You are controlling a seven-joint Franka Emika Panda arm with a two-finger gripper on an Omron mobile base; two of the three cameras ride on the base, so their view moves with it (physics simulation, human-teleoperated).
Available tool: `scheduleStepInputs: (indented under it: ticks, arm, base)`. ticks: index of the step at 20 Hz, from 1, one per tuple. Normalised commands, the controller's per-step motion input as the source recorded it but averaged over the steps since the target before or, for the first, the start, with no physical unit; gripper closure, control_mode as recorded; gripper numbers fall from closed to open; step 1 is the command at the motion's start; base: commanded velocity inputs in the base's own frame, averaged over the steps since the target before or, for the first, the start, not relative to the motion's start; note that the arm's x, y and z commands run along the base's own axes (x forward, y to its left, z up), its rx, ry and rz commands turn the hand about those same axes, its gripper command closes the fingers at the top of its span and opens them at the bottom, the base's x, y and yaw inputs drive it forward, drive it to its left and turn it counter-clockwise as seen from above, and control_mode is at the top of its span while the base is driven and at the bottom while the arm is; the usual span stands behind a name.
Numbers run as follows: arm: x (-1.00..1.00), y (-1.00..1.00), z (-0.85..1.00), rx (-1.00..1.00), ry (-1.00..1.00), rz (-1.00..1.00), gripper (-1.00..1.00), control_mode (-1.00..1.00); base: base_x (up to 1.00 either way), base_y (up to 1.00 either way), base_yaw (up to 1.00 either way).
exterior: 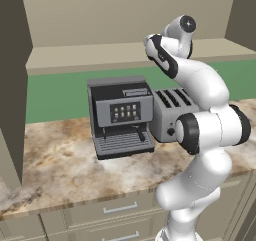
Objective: Pick up the sponge and sponge from the sink, and place them back in the cabinet, and close the cabinet doors.
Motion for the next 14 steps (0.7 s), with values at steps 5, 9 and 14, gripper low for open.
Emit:
scheduleStepInputs:
  ticks: [5,9,14]
  arm:
    - [0.00,0.00,0.00,0.00,0.00,0.00,-1.00,-1.00]
    - [-0.12,0.00,-0.06,0.00,0.00,0.00,-1.00,-1.00]
    - [-0.29,0.00,-0.12,0.00,0.00,0.00,-1.00,-1.00]
  base:
    - [0.00,0.00,0.00]
    - [0.00,0.00,0.00]
    - [0.00,0.00,0.00]
